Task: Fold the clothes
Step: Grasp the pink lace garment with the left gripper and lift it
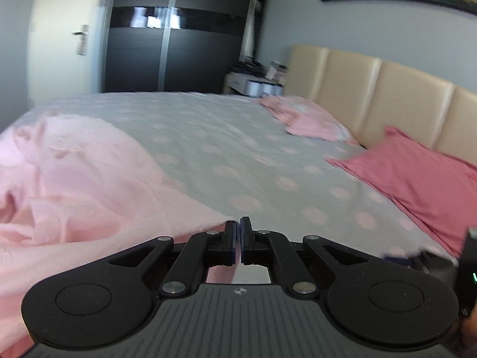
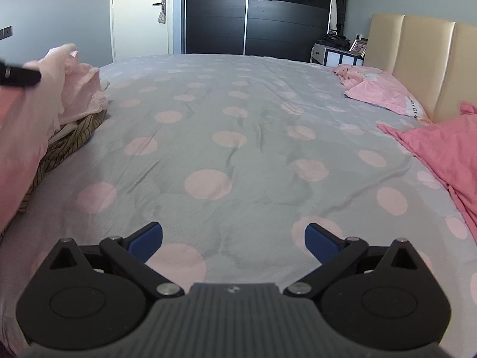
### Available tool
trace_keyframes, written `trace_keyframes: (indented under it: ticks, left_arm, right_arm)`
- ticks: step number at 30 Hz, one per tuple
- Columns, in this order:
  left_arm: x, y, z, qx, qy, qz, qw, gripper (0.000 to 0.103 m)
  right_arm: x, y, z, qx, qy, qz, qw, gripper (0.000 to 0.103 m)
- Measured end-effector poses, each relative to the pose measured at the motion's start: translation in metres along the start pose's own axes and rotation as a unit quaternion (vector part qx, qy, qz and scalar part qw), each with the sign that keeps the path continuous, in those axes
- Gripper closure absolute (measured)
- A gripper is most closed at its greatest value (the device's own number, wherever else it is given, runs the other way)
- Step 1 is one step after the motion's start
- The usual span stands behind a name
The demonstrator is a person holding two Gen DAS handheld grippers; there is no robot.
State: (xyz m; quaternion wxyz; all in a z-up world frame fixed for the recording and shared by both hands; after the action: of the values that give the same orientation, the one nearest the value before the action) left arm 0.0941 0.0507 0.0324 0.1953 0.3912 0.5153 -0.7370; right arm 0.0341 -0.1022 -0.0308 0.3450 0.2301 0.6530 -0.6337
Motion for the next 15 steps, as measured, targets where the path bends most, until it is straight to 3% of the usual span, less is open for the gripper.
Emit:
trace_keyframes:
  ticks: [6, 12, 15]
  left_arm:
    - [0.044, 0.015, 0.049, 0.056, 0.030, -0.069, 0.9956, 0.103]
    - [0.089, 0.028, 0.098, 0.112, 0.059, -0.137, 0.9824, 0.103]
    - [0.092, 0.024, 0.088, 0.093, 0.063, -0.146, 0.9829, 0.099]
  right_arm:
    - [-0.006, -0.012, 0.024, 0.047, 0.000, -0.002, 0.999, 0.001]
    - [-0.001, -0.019, 0.042, 0.060, 0.013, -0.017, 0.998, 0.001]
    - [0.001, -0.020, 0.034, 0.040, 0.007, -0.017, 0.999, 0.001]
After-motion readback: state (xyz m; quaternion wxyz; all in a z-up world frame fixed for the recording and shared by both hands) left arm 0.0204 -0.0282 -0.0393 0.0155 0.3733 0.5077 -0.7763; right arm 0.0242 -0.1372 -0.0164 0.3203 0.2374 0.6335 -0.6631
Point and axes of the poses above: each gripper's, at about its wrist camera, not at the fingertips, and y roughly the way its jaws point, z to its right, x to its underside, the point moved 6 cm from there along y, roughly the way its jaws point, and after that the axes turned 5 degrees about -z, right-handed, at the moved point
